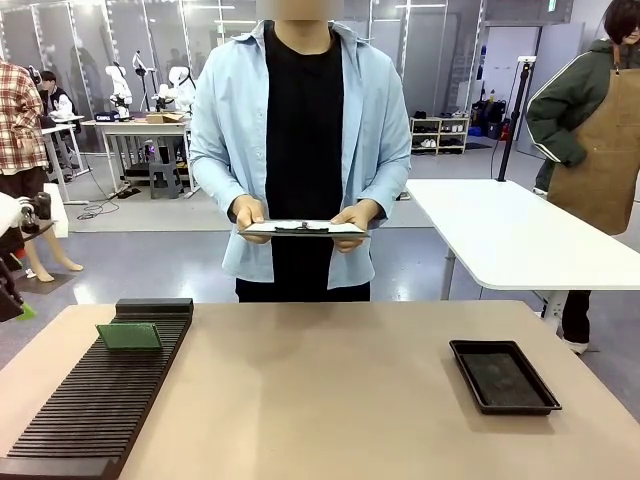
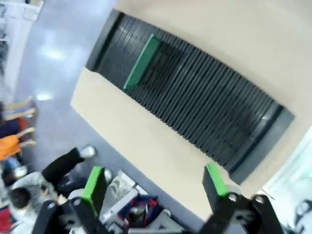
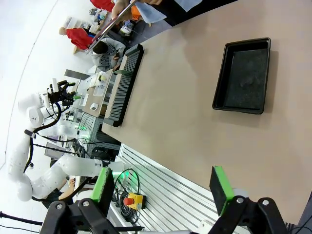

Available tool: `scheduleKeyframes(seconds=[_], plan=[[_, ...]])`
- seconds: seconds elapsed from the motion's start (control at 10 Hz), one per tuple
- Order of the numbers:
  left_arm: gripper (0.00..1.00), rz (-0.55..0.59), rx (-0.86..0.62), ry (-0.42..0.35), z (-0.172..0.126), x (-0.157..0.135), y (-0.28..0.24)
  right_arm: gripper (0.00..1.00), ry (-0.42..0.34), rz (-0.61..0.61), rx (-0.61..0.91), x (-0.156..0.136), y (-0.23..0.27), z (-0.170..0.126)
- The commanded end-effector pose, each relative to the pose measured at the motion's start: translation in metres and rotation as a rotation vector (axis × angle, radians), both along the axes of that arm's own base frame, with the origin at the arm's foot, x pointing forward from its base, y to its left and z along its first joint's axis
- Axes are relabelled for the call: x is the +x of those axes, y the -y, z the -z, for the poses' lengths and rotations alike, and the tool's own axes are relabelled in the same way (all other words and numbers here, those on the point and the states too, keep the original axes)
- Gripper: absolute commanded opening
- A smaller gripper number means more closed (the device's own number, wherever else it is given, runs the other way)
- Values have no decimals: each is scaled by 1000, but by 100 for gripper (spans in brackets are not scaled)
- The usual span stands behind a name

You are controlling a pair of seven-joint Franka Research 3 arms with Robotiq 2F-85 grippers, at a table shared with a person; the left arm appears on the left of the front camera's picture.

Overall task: Inspect the PCB.
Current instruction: Pick up the Blank PCB and present it to the human.

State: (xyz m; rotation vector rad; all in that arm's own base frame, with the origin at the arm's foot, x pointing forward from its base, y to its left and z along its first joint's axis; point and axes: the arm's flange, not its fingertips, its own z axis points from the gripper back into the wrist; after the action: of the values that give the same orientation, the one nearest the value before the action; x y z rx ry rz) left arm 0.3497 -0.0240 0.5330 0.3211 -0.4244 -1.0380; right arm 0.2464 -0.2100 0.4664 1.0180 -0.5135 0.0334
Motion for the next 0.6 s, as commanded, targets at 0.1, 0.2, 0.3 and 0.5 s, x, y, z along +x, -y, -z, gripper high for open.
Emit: scheduleKeyframes(seconds=[0.1,0.2,0.3,0.5], plan=[[100,220,9,-61,16,80,-26,100,24,-8,4,0,1,-1],[100,224,0,-70,30,103,-32,100,24,-8,4,0,1,-1],[100,319,5,-84,44,118,-35,100,24,-8,4,0,1,-1],[100,434,10,-115,63,145,-35,100,24,-8,4,0,1,-1]])
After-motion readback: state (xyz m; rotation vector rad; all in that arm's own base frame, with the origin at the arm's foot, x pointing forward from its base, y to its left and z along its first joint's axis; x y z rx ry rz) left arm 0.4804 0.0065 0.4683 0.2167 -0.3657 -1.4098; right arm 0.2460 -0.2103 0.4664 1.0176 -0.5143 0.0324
